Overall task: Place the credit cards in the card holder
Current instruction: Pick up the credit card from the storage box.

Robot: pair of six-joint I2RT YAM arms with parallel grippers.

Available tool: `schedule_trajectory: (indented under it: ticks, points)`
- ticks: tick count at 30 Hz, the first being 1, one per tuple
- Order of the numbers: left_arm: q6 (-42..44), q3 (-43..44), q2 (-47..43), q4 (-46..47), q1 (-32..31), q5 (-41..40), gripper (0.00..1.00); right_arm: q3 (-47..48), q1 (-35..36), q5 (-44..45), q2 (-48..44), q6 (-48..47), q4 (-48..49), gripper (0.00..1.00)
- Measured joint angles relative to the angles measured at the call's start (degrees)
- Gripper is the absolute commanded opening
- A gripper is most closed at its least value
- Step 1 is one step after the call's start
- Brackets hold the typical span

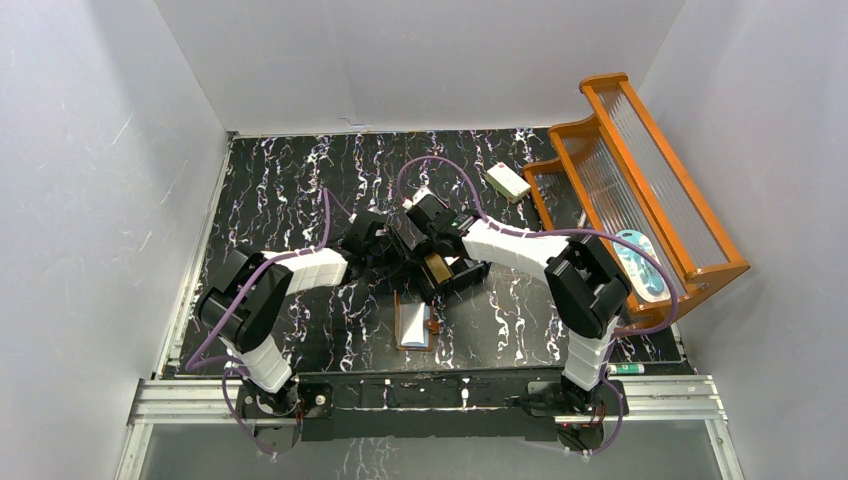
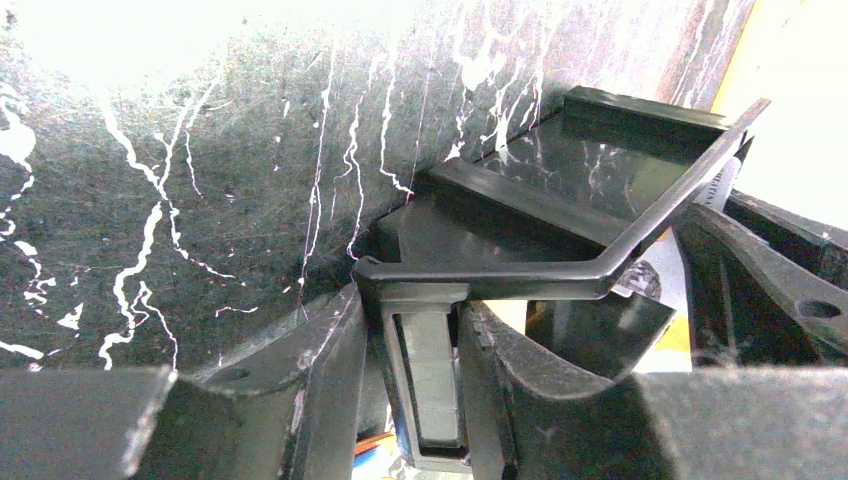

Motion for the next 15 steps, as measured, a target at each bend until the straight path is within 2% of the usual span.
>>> schedule_trajectory:
  ticks: [6, 15]
  points:
    - [0.0, 0.0, 0.0, -0.1, 0.0, 0.0, 0.18, 0.2, -0.3, -2.2, -0.9, -0.3, -0.6, 0.00]
    - [0.9, 0.8, 0.0, -1.5, 0.0, 0.5, 0.29, 2.2, -1.6, -11.3, -5.4, 1.6, -5.0, 0.00]
